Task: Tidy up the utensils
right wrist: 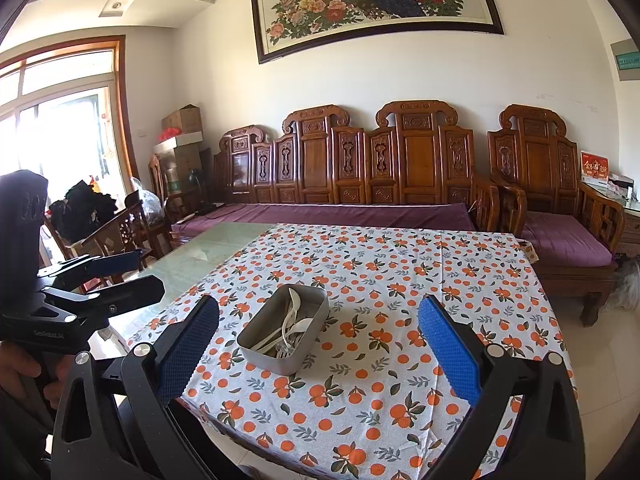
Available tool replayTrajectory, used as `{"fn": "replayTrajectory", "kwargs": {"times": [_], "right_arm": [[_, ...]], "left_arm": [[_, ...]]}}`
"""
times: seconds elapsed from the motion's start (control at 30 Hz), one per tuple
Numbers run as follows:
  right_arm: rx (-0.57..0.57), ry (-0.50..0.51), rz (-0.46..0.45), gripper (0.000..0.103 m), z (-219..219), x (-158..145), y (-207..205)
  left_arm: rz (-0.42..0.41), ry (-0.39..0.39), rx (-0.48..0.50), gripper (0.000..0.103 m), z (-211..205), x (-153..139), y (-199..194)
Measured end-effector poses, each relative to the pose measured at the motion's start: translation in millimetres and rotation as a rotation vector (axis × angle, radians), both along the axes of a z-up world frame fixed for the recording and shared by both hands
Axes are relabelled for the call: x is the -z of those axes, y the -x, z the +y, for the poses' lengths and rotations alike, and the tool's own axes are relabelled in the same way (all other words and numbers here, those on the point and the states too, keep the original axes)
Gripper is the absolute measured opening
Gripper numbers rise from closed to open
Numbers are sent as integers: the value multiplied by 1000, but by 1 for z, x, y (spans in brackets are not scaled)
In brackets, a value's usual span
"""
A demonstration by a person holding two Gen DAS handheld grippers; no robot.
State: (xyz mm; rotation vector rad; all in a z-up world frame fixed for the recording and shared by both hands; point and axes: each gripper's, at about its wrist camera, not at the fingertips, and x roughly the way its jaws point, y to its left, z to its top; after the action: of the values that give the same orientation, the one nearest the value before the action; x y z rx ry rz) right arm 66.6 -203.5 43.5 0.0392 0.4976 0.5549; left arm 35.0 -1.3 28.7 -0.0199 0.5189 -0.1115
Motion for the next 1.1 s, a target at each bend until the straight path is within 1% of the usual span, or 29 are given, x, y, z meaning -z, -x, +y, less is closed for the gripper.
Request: {"fn": "replayTrajectory", "kwargs": {"times": [1.1], "right_arm": [[0, -2, 0, 100, -1, 1, 0]], "left_arm": [[-13, 1, -8, 95, -4, -2, 4]]}}
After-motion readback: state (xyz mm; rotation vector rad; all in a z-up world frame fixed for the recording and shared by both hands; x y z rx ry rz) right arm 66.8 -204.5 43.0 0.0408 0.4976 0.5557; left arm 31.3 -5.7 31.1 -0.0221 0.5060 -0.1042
